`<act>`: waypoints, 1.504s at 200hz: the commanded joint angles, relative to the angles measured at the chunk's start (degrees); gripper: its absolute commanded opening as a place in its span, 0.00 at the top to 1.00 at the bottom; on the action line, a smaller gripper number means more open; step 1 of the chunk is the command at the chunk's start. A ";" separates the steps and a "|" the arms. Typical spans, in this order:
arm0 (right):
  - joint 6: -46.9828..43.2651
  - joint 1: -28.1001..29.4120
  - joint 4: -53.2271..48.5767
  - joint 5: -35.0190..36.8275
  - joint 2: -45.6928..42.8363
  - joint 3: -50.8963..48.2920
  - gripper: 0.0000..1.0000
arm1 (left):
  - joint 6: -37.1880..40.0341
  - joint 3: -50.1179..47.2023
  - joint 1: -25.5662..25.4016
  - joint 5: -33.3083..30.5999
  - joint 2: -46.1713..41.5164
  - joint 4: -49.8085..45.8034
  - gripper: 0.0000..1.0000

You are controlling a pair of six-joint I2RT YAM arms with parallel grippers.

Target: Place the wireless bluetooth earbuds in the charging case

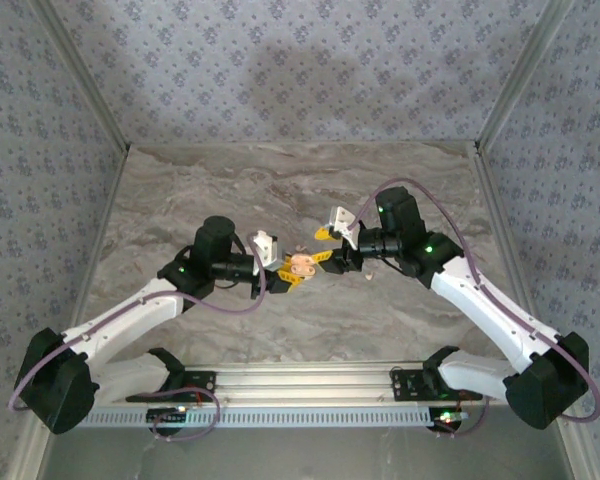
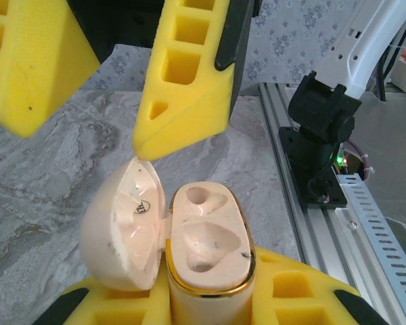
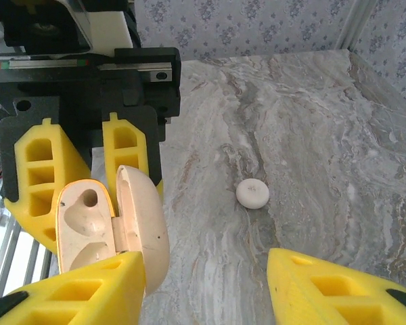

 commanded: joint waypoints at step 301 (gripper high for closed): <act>28.33 -4.93 -19.13 20.85 5.21 5.91 0.45 | -14.87 -15.24 8.80 -4.38 0.12 24.02 0.84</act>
